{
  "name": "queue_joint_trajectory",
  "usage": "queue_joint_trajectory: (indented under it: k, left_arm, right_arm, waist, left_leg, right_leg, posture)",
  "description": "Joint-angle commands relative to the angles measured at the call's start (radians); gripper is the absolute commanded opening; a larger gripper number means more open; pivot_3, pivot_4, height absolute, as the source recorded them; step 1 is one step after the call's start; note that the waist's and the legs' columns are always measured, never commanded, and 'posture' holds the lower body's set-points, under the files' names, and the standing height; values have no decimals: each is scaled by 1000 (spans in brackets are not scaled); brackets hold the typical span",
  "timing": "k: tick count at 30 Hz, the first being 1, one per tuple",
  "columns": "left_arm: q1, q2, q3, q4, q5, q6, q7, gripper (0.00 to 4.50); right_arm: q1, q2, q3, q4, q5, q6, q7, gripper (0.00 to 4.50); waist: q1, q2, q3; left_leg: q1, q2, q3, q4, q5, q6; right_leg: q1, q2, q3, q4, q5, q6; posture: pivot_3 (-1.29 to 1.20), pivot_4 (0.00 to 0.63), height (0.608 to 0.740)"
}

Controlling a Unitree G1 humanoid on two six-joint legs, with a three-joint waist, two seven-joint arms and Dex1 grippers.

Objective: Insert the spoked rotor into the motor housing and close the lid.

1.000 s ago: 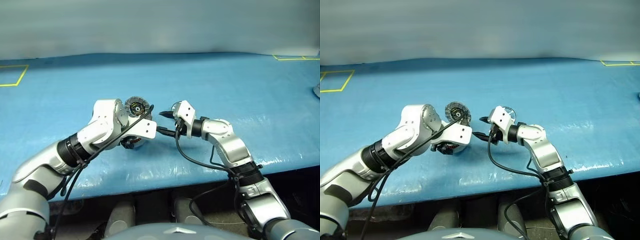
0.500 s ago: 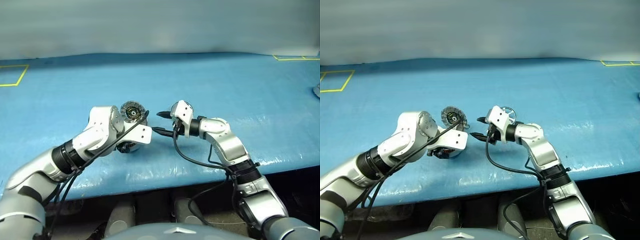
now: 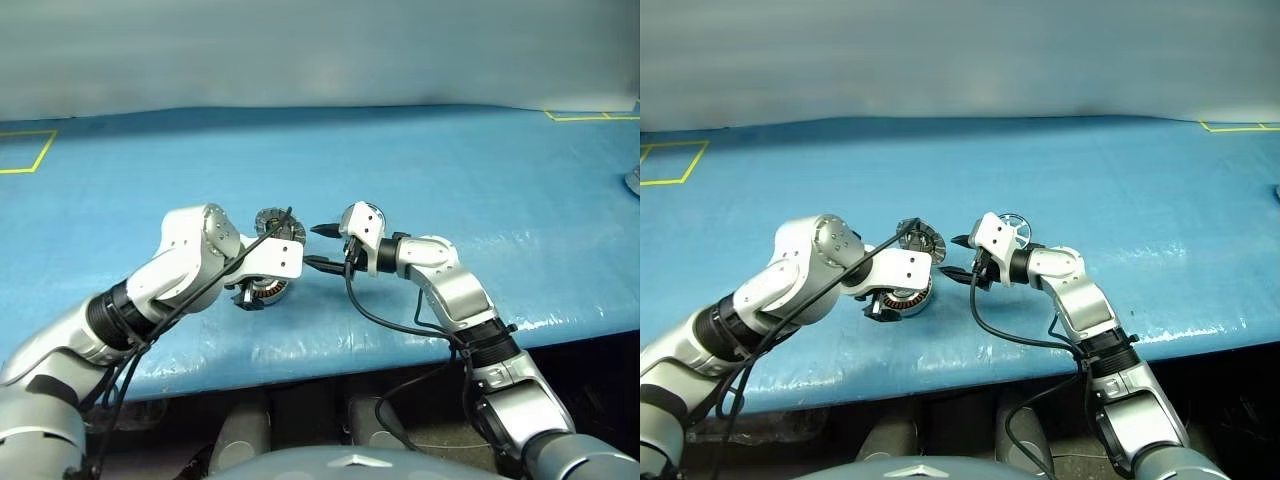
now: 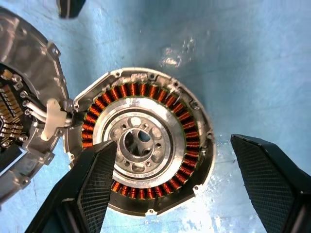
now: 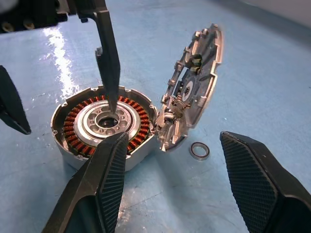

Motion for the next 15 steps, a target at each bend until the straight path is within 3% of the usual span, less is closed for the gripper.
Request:
queue_joint_trajectory:
  k: [1,7,10,15]
  left_arm:
    - [-6,53,50,-105,-69,54,-19,4096]
    - [72,155,161,-253,-219,123,7,4096]
    - [193,169,322,-289,-308,111,67,4096]
    - [461,-4,693,-311,-478,20,210,4096]
  right_arm:
    - [-25,3,-9,-9,7,-20,6,3166]
    - [-26,18,-23,12,20,-15,0,3166]
    - [-29,36,-50,49,29,-23,-29,3166]
    - [-37,61,-82,114,13,-59,-85,3166]
  waist:
    - [-1,0,0]
    - [-3,0,0]
    - [-2,0,0]
    - [1,0,0]
  left_leg:
    - [0,0,0,0,0,0]
    - [0,0,0,0,0,0]
    - [1,1,0,-1,0,0]
    - [2,1,0,-1,0,0]
  right_leg:
    - [0,0,0,0,0,0]
    - [0,0,0,0,0,0]
    - [0,0,0,0,-1,-1]
    - [2,0,0,0,-1,-2]
  posture:
    - [0,150,740]
    - [0,150,740]
    - [0,150,740]
    - [0,150,740]
